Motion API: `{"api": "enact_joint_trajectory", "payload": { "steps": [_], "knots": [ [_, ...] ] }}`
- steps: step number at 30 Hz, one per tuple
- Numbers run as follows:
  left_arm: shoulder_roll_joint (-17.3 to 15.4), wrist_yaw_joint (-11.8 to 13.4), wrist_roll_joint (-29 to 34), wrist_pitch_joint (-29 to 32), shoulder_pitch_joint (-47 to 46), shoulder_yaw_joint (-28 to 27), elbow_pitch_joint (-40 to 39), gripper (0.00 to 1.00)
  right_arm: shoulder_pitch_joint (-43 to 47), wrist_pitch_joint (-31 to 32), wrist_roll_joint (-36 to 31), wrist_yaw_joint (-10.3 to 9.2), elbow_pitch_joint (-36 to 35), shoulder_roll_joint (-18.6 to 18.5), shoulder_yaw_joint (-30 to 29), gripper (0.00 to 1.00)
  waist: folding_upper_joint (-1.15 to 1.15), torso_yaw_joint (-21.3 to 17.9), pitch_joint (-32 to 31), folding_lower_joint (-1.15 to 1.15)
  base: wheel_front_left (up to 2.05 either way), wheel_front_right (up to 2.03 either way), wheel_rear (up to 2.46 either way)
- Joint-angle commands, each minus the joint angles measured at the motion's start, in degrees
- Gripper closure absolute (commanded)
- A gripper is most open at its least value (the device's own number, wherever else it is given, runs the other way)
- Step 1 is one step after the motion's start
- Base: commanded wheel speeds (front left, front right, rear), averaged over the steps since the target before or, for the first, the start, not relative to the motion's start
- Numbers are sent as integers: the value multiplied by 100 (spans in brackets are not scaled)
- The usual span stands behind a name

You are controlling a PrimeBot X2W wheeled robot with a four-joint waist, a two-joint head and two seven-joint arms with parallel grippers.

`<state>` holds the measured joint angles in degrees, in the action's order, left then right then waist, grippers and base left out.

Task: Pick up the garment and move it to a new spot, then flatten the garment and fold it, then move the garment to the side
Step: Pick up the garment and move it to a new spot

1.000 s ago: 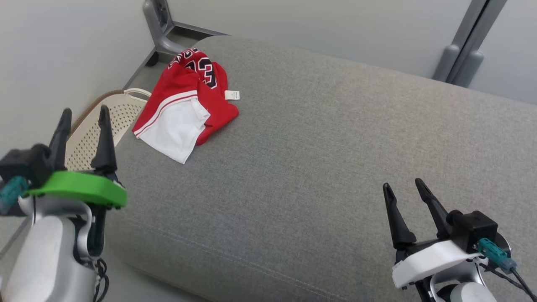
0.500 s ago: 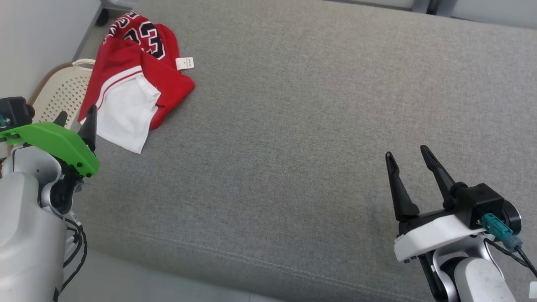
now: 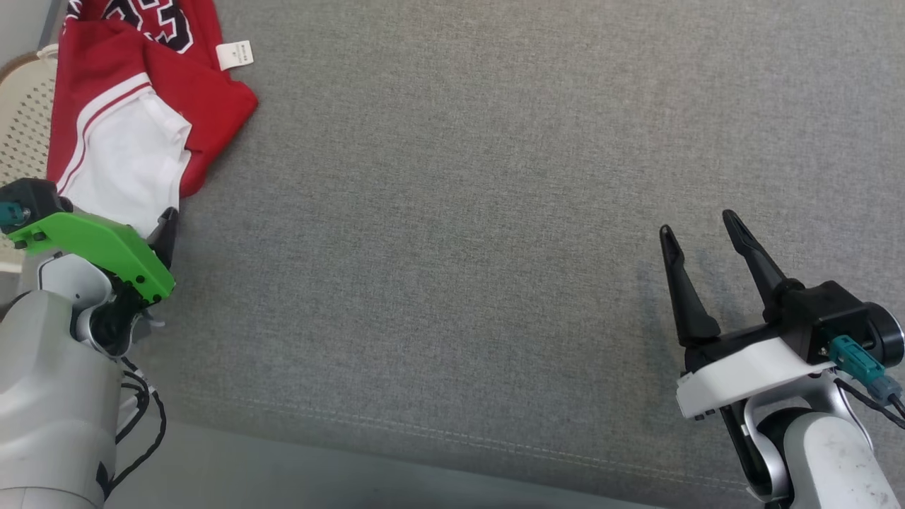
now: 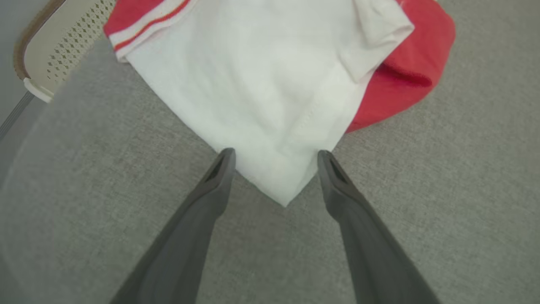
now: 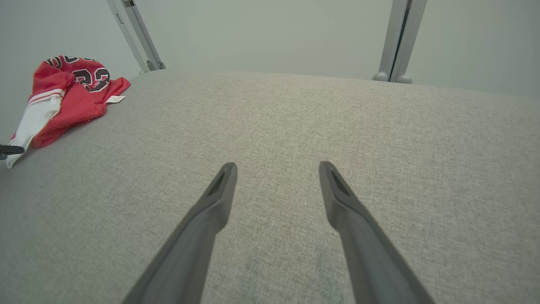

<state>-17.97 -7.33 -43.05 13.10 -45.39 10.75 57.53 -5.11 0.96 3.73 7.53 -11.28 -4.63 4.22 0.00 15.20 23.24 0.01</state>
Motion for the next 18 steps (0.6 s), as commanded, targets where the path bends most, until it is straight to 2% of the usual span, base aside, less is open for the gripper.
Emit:
{"api": "enact_joint_trajectory", "payload": {
  "steps": [1,6,7,8,9,10,16,18],
  "knots": [
    [8,-20,-52,7,-101,-4,21,0,-92,19,-25,-8,-34,-41,-14,0,0,-67,150,-1,0,0,0],
    [-11,-16,-219,-11,-179,167,294,0,-113,67,-42,-8,-103,-57,-37,0,0,-80,220,-1,0,0,0],
    [-1,-16,-263,-8,-185,184,361,14,-120,78,-39,-8,-108,-55,-32,0,0,-86,222,-1,0,0,0],
    [-1,-16,-286,-27,-193,209,401,56,-129,73,-37,-8,-110,-51,-25,0,0,-93,220,-1,0,0,0],
    [-20,-16,-284,-43,-204,240,450,86,-134,74,-37,-7,-106,-48,-18,0,0,-99,215,-1,0,0,0],
    [-29,-16,-294,-77,-216,271,499,100,-138,78,-33,-7,-96,-44,-16,0,0,-106,206,-1,0,0,0],
    [-301,-17,-174,-544,-470,397,587,100,-68,-15,20,-8,13,4,-92,0,0,-91,-20,-1,0,0,0],
    [-479,-17,-27,-874,-595,487,534,100,-17,-100,73,-8,93,46,-95,0,0,-64,-238,-1,0,0,0]
  ]
}}
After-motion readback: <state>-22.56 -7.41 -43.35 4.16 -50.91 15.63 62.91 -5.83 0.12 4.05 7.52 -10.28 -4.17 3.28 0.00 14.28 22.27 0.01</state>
